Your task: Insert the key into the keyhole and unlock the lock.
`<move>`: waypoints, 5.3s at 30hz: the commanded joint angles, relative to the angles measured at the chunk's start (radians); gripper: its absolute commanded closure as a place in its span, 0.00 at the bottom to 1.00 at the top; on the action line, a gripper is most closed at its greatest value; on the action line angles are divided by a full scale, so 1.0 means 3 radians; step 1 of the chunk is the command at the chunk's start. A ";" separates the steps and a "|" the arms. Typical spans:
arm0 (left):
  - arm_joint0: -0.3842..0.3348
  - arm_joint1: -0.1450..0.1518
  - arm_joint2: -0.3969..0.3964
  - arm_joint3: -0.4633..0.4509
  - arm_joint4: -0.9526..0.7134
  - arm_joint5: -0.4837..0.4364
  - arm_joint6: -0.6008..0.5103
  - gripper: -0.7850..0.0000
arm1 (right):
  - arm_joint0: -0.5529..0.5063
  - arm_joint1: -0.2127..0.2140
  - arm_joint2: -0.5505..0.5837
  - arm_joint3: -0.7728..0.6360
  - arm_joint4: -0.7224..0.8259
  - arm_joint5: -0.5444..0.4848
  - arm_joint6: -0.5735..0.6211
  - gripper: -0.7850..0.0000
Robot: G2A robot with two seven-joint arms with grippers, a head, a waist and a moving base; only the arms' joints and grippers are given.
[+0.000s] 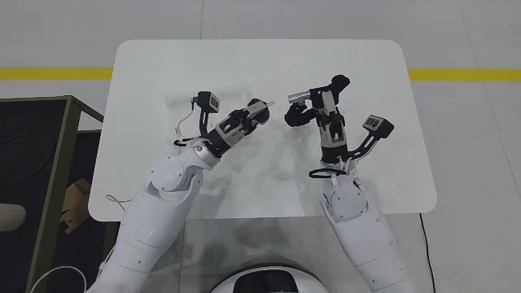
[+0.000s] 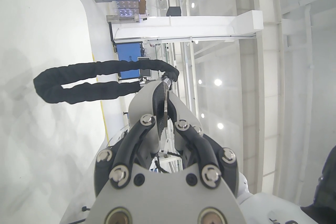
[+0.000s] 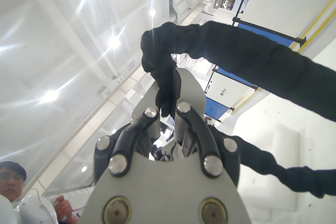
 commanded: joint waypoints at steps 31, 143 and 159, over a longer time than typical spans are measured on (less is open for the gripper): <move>-0.0018 -0.0053 0.0088 0.0011 0.3985 -0.1201 0.2622 1.00 | -0.0136 -0.0008 0.0067 -0.0371 0.0794 0.0396 0.0301 1.00; -0.0839 0.0291 0.0004 0.0812 0.9226 0.1465 0.6486 1.00 | -0.0442 0.0140 0.0191 -0.0927 0.1014 0.0474 0.1890 1.00; -0.0856 0.0295 0.0058 0.0837 0.9200 0.1476 0.6502 1.00 | -0.0411 0.0155 0.0178 -0.0919 0.0984 0.0493 0.1942 1.00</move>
